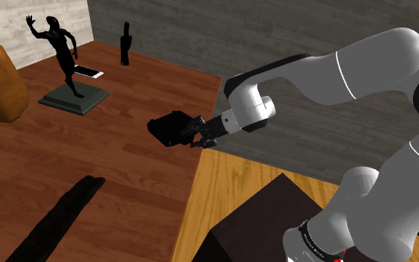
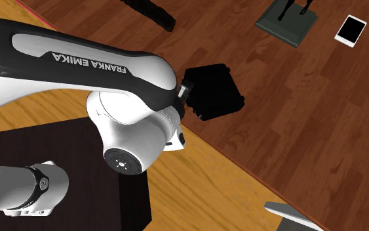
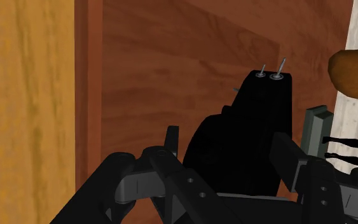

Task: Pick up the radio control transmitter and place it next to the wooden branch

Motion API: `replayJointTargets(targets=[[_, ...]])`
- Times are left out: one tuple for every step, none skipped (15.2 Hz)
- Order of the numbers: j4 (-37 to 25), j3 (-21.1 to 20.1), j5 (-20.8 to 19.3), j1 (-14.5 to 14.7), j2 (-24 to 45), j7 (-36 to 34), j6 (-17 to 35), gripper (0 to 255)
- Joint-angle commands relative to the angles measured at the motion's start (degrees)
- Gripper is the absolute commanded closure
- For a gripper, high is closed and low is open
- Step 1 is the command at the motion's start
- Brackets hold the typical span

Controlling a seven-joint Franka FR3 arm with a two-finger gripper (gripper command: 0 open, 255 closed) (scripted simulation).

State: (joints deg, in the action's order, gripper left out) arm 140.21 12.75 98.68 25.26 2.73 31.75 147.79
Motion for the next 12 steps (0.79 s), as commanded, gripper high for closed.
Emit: replayJointTargets(targets=[[-0.01,0.05,0.02,-0.04,0.01,-0.03,0.05,255],[-0.01,0.05,0.03,-0.04,0.03,-0.02,0.05,255],[-0.03,0.05,0.05,-0.05,0.05,0.01,0.04,255],[0.1,0.03,-0.91,-0.01,-0.68,-1.06,0.28,255],[0.22,0.01,-1.88,0.03,-1.42,-2.14,0.52,255],[0.33,-0.01,-2.88,0.06,-2.14,-3.23,0.74,255],[0.44,-0.03,-3.89,0.09,-2.86,-4.34,0.95,255],[0.54,-0.05,-4.91,0.11,-3.57,-5.47,1.14,255],[0.63,-0.08,-5.95,0.13,-4.28,-6.6,1.33,255],[0.72,-0.11,-7.0,0.15,-4.98,-7.76,1.5,255],[0.8,-0.15,-8.06,0.15,-5.67,-8.92,1.65,255],[0.87,-0.18,-9.14,0.15,-6.35,-10.09,1.79,255]])
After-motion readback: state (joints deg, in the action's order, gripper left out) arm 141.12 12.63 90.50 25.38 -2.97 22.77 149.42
